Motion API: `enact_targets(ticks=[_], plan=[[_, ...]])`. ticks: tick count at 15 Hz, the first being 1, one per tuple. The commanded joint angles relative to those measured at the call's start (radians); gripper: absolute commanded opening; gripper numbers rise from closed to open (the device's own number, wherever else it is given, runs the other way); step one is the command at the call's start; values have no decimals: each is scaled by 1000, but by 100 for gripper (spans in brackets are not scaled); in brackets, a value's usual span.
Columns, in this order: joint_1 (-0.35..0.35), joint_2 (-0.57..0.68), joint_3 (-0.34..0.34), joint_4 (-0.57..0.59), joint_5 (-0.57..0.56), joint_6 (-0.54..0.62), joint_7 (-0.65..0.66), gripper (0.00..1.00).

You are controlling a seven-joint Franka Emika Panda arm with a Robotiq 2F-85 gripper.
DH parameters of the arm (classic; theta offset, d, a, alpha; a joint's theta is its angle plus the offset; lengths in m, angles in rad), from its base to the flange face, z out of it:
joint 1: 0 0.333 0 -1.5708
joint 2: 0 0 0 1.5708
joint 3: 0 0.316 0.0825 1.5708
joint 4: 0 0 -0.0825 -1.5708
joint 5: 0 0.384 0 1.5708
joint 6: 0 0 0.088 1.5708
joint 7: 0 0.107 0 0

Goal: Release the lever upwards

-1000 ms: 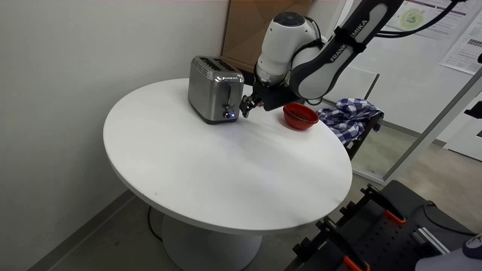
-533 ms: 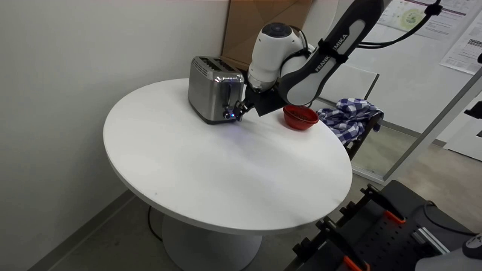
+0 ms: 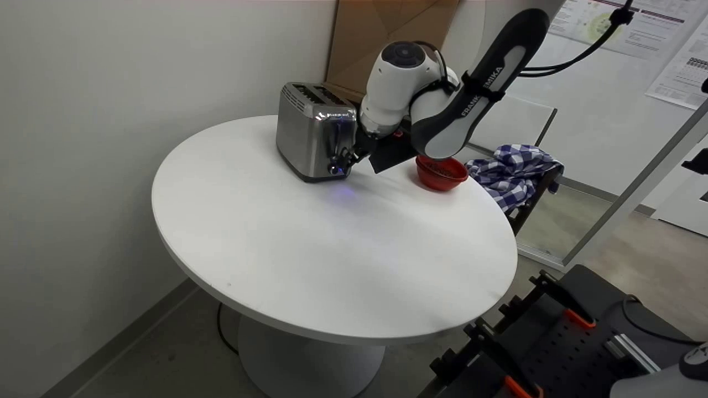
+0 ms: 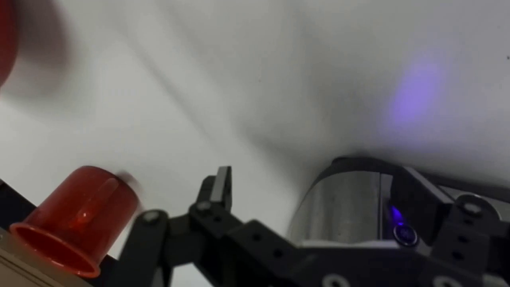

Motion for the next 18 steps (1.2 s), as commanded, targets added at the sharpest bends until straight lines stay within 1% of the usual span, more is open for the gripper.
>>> enact_targets(ticks=[1, 4, 6, 7, 8, 9, 10, 11, 12, 13, 14, 16, 17, 18], plan=[[63, 30, -80, 43, -87, 74, 125, 100], [97, 39, -125, 52, -134, 105, 204, 100], [41, 5, -52, -26, -62, 64, 111, 100], [3, -14, -3, -67, -15, 43, 51, 100], [-21, -26, 30, -93, 18, 25, 19, 100], [-69, -43, 90, -130, 73, 3, -46, 100], [-79, -54, 111, -166, 177, -7, -133, 100], [-162, -74, 207, -189, 197, -59, -171, 100], [-141, -86, 198, -219, 329, -68, -268, 100], [-249, -108, 317, -236, 331, -136, -300, 100], [-287, -123, 365, -250, 392, -168, -365, 100], [-382, -168, 481, -282, 488, -239, -463, 100], [-364, -208, 476, -310, 611, -245, -562, 100], [-391, -240, 512, -326, 682, -270, -629, 100]])
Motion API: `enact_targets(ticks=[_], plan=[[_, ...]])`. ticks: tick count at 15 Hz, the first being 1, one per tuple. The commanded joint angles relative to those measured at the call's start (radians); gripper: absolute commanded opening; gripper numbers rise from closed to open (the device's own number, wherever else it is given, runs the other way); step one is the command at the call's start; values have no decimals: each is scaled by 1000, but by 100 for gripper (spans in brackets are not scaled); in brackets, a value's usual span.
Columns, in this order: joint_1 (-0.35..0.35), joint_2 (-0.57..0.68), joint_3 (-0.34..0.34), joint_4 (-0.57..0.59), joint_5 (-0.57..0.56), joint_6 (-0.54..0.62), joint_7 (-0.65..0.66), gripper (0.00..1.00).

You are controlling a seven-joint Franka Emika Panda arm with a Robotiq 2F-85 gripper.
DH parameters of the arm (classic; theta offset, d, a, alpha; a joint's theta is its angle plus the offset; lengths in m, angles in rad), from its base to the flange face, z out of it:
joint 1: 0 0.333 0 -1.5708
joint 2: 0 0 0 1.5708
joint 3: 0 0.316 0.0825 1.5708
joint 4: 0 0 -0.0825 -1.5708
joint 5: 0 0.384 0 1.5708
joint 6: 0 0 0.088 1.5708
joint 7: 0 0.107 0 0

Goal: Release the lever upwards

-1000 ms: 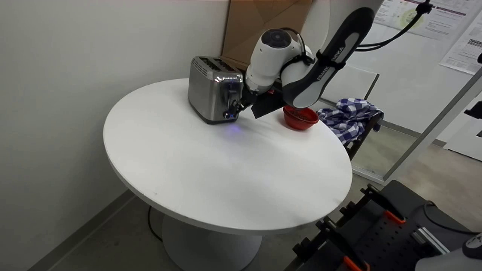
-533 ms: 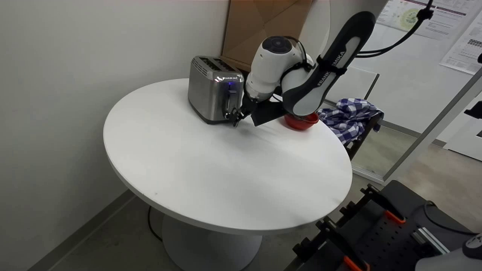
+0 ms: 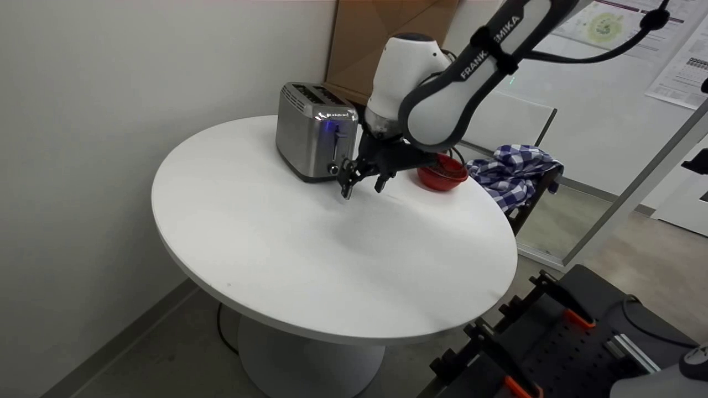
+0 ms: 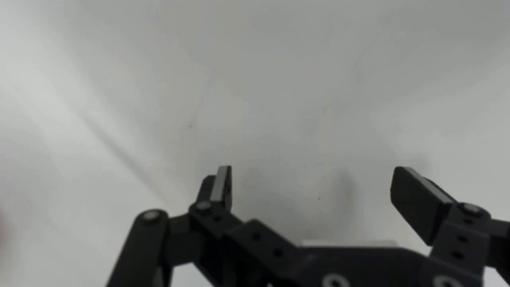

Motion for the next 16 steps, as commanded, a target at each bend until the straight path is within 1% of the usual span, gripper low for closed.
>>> enact_targets(ticks=[1, 2, 3, 4, 6, 7, 8, 11, 13, 14, 15, 16], plan=[[-64, -152, 97, -102, 284, -90, -278, 100], [-59, -191, 102, -115, 367, -119, -357, 100], [-37, -234, 91, -125, 450, -157, -430, 100], [5, -278, 60, -132, 532, -197, -496, 100], [57, -364, 19, -145, 626, -277, -579, 100], [86, -413, -4, -155, 649, -313, -603, 100], [117, -456, -30, -164, 660, -344, -617, 100], [205, -580, -112, -190, 606, -422, -597, 100], [239, -637, -150, -197, 578, -477, -590, 100], [250, -658, -164, -194, 571, -522, -596, 100], [263, -595, -170, -163, 597, -470, -587, 100], [269, -620, -179, -169, 589, -497, -585, 100]])
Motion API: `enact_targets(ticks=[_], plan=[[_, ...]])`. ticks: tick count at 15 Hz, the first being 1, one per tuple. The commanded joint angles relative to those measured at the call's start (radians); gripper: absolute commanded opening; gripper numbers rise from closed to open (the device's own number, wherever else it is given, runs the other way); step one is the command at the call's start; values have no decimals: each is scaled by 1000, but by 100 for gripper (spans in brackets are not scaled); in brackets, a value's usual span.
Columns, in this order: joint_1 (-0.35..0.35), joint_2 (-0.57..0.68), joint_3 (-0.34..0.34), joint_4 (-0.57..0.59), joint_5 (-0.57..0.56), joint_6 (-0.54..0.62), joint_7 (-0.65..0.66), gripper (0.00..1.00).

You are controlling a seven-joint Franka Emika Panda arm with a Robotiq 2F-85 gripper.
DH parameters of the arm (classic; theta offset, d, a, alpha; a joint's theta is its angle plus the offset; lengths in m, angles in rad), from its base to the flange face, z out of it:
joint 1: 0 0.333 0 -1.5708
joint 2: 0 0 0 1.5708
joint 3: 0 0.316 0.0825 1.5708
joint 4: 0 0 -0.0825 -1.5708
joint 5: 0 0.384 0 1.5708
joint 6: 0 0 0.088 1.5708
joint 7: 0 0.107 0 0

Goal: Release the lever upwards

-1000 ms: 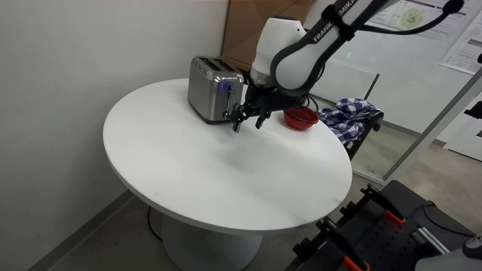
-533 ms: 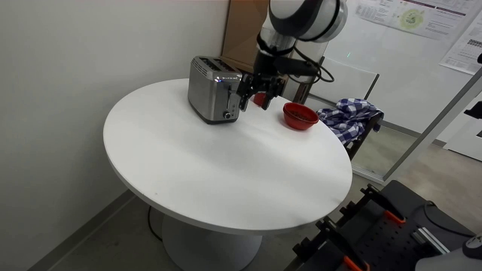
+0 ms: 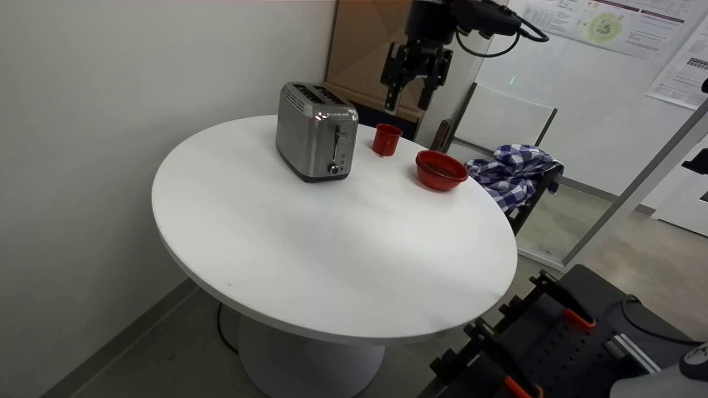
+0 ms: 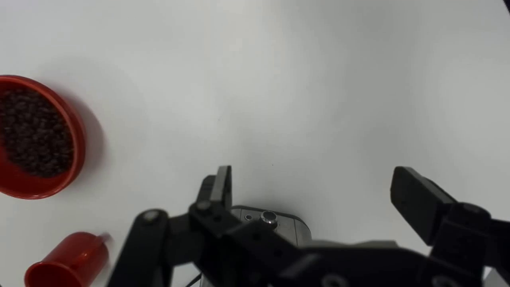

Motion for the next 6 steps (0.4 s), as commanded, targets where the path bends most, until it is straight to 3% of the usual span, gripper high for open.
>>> enact_targets(ticks=[1, 6], plan=[[44, -17, -46, -4, 0, -14, -2, 100], [46, -24, -50, -18, -3, -16, -1, 100]])
